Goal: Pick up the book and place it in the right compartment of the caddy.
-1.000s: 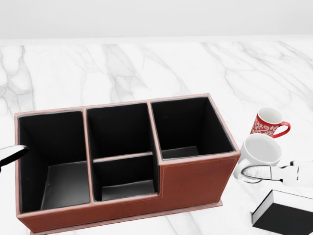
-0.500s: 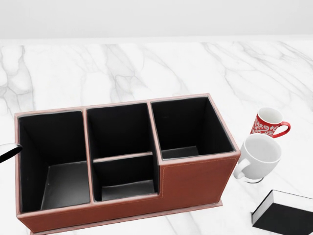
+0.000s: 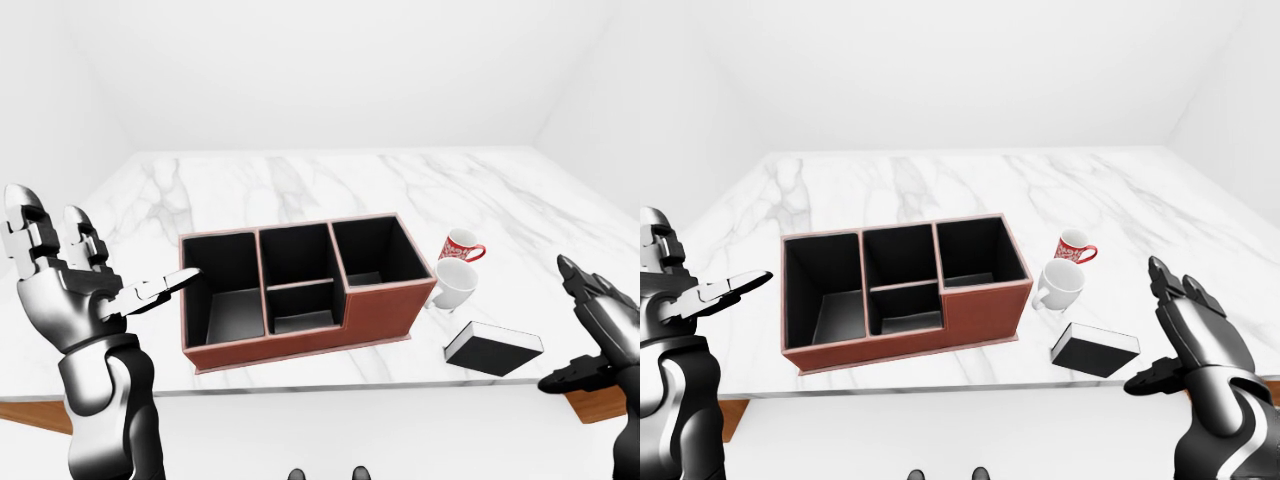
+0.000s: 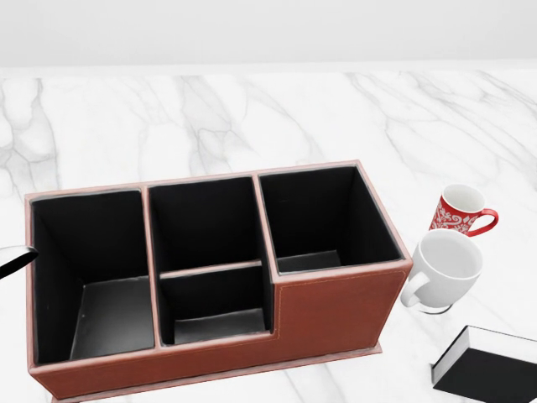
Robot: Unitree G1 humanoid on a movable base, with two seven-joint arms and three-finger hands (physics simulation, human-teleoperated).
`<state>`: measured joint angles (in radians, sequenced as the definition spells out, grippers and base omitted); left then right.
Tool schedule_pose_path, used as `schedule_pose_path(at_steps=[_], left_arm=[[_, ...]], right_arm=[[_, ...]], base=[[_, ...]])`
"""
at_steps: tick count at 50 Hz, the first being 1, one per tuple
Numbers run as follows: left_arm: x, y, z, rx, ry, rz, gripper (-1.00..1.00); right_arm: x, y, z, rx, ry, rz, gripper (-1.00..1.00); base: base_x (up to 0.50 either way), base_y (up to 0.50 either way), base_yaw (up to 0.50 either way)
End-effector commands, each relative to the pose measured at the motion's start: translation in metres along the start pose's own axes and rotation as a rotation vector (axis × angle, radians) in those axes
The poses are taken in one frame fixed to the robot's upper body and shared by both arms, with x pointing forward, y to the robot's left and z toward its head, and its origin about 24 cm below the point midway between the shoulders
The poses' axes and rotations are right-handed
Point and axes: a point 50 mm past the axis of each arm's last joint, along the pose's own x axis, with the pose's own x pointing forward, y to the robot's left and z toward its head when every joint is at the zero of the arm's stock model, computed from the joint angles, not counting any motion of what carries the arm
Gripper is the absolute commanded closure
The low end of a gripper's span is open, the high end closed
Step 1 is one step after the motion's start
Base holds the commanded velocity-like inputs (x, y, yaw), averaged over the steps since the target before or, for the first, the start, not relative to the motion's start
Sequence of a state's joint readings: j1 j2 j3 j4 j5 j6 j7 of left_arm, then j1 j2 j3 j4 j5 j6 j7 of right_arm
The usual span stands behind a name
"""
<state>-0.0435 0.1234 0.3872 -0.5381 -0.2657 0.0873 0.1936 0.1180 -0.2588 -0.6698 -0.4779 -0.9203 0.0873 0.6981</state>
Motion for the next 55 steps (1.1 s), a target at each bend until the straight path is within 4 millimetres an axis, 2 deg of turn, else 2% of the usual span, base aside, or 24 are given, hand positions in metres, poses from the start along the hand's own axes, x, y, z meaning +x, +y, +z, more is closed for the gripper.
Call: schedule_pose_path(at_steps=[1, 12, 17, 24, 31, 39, 48, 55], left_arm=[[0.000, 0.000, 0.000, -0.001, -0.002, -0.002, -1.00], [0.000, 0.000, 0.000, -0.001, 0.001, -0.002, -1.00], [0.000, 0.000, -0.002, 0.002, 0.007, -0.001, -1.00], [0.000, 0.000, -0.001, 0.002, 0.006, 0.000, -1.00], [0.000, 0.001, -0.002, 0.002, 0.007, 0.002, -1.00], [0.000, 0.001, -0.004, 0.005, 0.016, 0.001, -1.00], [0.000, 0.000, -0.003, 0.004, 0.013, 0.001, -1.00], [0.000, 0.000, -0.004, 0.004, 0.018, 0.000, -1.00]], right_arm=[[0.013, 0.018, -0.004, -0.003, 0.022, 0.096, -1.00], [0.023, 0.034, -0.010, 0.007, 0.037, 0.164, -1.00], [0.041, 0.041, -0.012, 0.042, 0.033, 0.178, -1.00], [0.048, 0.047, -0.011, 0.038, 0.022, 0.187, -1.00], [0.051, 0.049, -0.018, 0.047, 0.040, 0.195, -1.00], [0.055, 0.049, -0.016, 0.044, 0.034, 0.193, -1.00], [0.062, 0.062, -0.024, 0.055, 0.065, 0.223, -1.00], [0.065, 0.061, -0.018, 0.038, 0.046, 0.220, -1.00]], base=[[0.00, 0.00, 0.00], [0.00, 0.00, 0.00], [0.00, 0.00, 0.00], [0.00, 0.00, 0.00], [0.00, 0.00, 0.00], [0.00, 0.00, 0.00], [0.00, 0.00, 0.00], [0.00, 0.00, 0.00]])
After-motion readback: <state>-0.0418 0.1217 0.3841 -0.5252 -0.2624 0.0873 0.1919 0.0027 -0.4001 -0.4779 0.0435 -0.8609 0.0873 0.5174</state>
